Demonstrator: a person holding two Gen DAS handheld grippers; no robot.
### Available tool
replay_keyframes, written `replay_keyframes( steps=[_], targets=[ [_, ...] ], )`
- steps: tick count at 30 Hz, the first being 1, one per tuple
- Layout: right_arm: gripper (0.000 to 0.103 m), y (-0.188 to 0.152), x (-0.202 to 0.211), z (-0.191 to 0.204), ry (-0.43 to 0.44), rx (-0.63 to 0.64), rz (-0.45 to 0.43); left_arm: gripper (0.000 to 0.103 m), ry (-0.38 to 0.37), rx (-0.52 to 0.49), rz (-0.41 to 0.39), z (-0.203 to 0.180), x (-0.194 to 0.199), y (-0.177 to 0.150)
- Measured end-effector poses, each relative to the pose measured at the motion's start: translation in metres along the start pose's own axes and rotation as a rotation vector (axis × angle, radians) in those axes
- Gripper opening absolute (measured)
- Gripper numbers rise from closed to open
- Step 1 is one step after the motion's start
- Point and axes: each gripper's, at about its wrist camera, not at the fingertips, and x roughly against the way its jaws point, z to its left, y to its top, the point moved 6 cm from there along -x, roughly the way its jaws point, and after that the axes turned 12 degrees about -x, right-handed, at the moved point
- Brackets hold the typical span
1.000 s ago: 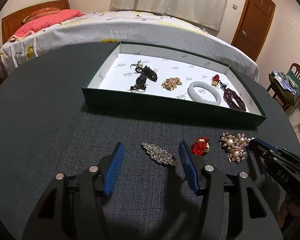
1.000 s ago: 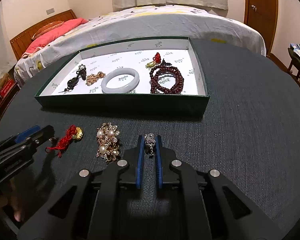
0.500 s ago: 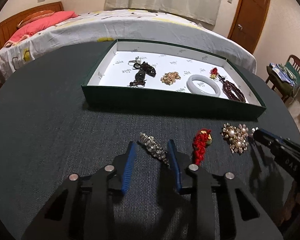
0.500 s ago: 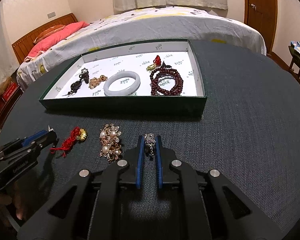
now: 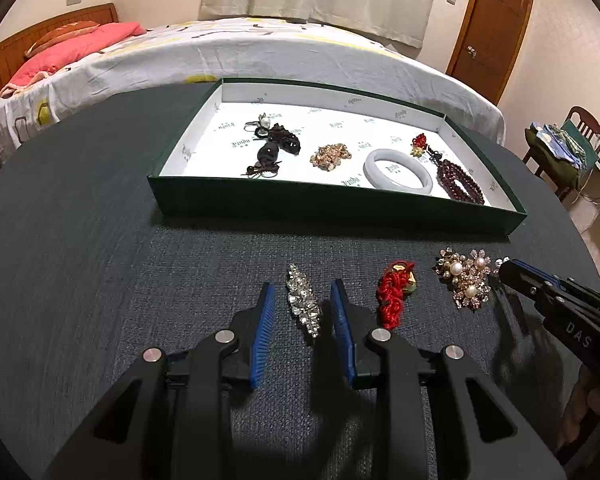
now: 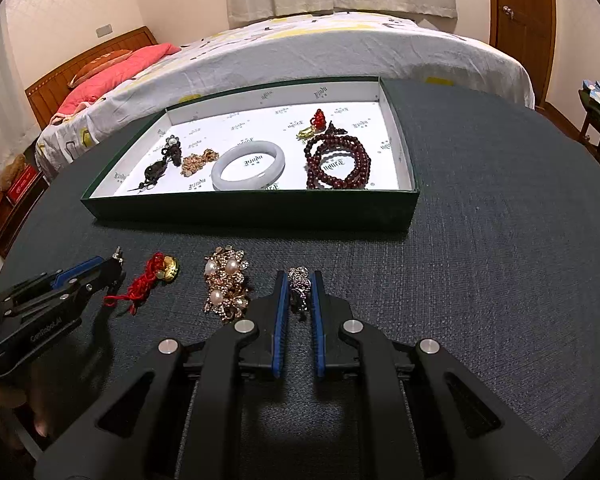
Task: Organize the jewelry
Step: 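Grasp the rhinestone brooch with the left gripper while the right holds the silver charm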
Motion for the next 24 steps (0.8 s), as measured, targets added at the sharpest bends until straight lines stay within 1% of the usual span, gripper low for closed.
replay_keyframes(
  steps=[1, 7, 14, 20, 22, 24],
  targets=[
    [0.012, 0.0, 0.0, 0.0, 0.0, 0.0, -0.001, 0.022, -0.005, 0.003, -0.001, 0.0, 0.0, 0.0],
    [0.012, 0.0, 0.0, 0.001, 0.001, 0.002, -0.004, 0.014, -0.023, 0.003, 0.0, 0.0, 0.0, 0.0],
    [0.012, 0.0, 0.004, 0.001, 0.012, 0.006, -0.021, 0.012, -0.027, 0.009, -0.006, 0.001, 0.0, 0.0],
    [0.012, 0.003, 0.011, 0.006, 0.03, 0.019, -0.061, 0.012, -0.008, 0.016, -0.059, 0.004, 0.009, 0.005],
    [0.012, 0.005, 0.013, 0.007, 0.039, 0.021, -0.074, 0.009, -0.004, 0.017, -0.076, 0.005, 0.012, 0.008],
    [0.012, 0.008, 0.015, 0.009, 0.043, 0.025, -0.086, 0.009, -0.004, 0.017, -0.094, 0.005, 0.015, 0.012]
  ],
)
